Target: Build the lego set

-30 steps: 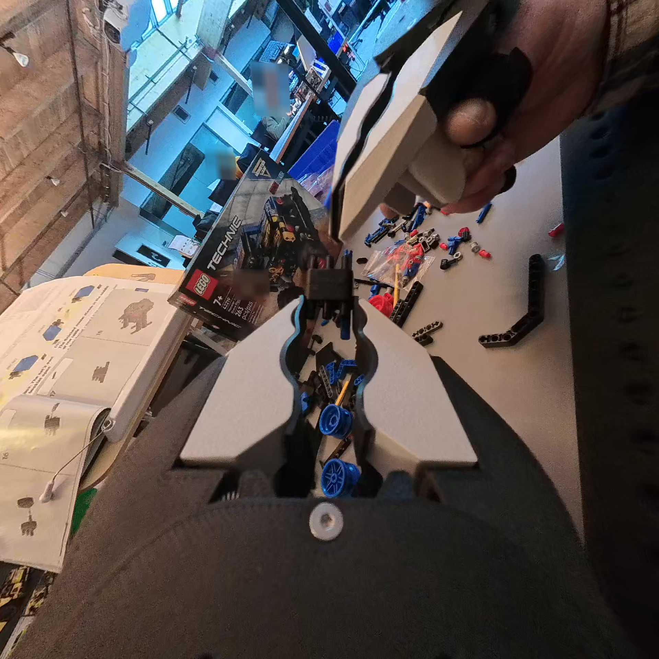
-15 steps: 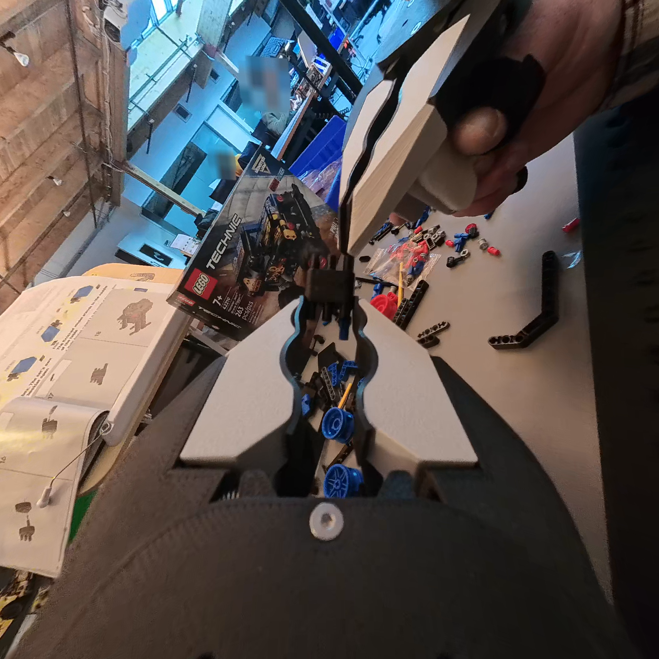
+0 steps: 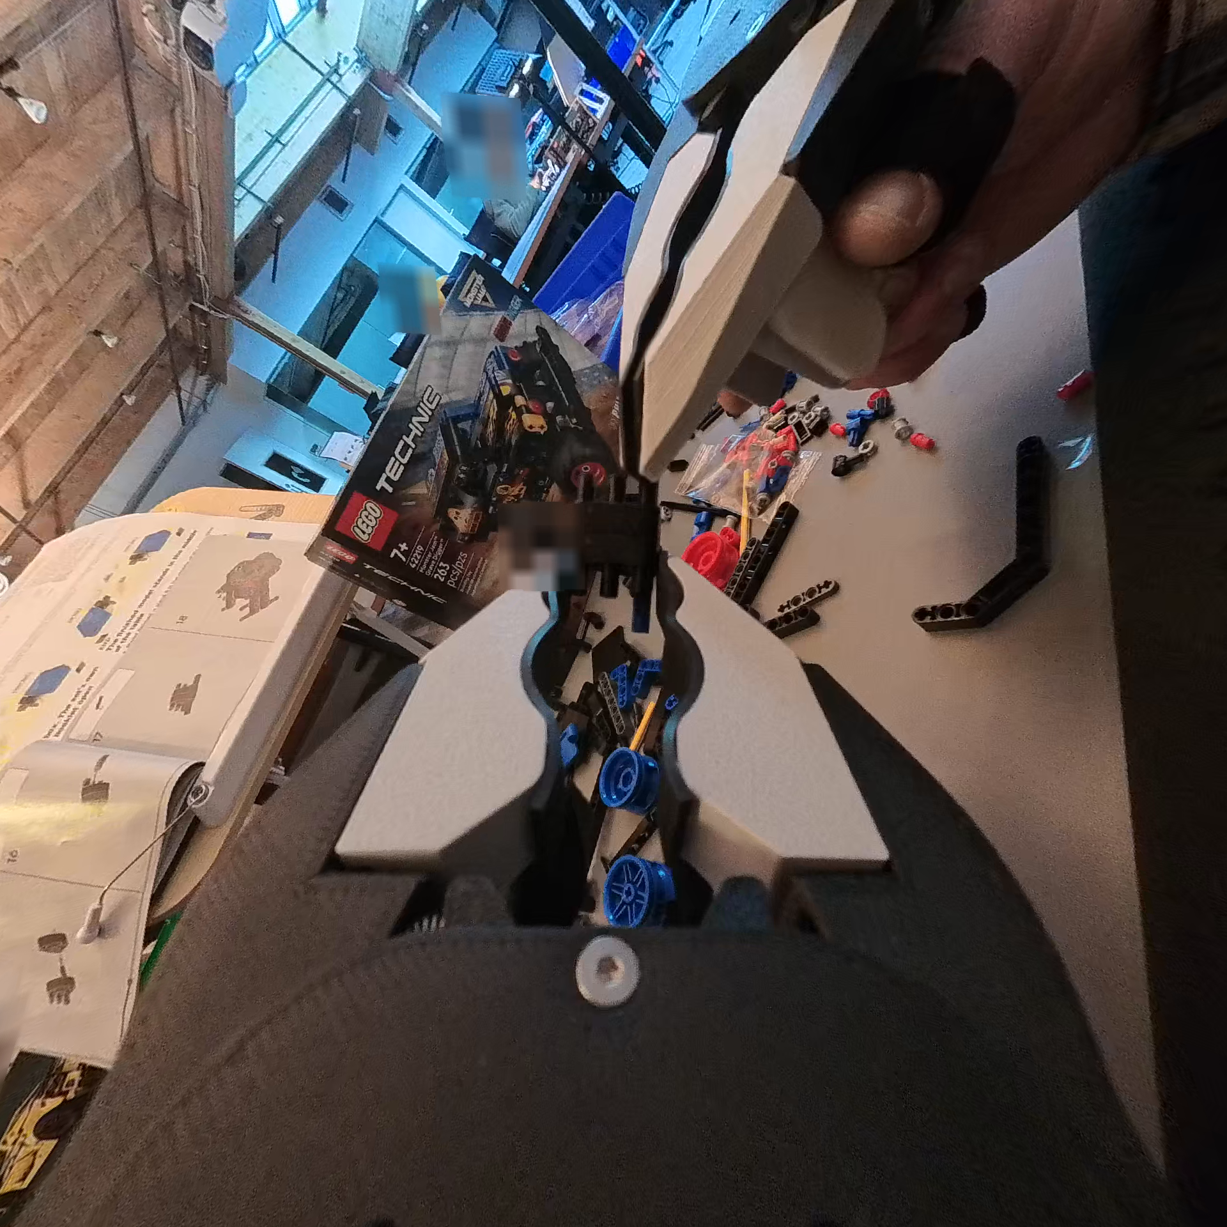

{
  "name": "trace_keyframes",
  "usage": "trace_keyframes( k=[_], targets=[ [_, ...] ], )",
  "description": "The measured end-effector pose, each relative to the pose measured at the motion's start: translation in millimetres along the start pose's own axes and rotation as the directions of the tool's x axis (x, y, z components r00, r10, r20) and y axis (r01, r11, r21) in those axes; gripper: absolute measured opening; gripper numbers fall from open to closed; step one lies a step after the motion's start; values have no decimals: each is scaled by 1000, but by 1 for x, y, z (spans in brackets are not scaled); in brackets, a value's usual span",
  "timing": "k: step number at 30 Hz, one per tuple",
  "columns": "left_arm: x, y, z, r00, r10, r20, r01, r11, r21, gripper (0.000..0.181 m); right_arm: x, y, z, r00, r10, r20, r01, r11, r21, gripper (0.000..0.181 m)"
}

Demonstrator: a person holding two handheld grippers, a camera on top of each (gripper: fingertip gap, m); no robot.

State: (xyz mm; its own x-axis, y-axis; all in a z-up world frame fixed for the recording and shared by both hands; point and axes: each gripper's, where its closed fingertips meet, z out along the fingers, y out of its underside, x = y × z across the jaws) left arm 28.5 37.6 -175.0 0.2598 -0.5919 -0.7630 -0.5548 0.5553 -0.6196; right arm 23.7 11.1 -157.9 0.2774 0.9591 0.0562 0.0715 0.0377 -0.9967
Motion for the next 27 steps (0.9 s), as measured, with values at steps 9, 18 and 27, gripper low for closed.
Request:
trace_keyframes(
  k=[9,18,27],
  targets=[
    [2,2,-4,1000,1,-6,-1,1000,-11,22,1,1,-1,1000,18,8,-18,1000,11,0],
    [-2,2,-12,996,89,-6,-89,996,3,22,10,-6,-2,994,110,27,-111,994,20,15],
    [-3,6,-18,943,333,-2,-332,942,-52,23,1,4,26,949,234,212,-187,958,-219,15]
  ],
)
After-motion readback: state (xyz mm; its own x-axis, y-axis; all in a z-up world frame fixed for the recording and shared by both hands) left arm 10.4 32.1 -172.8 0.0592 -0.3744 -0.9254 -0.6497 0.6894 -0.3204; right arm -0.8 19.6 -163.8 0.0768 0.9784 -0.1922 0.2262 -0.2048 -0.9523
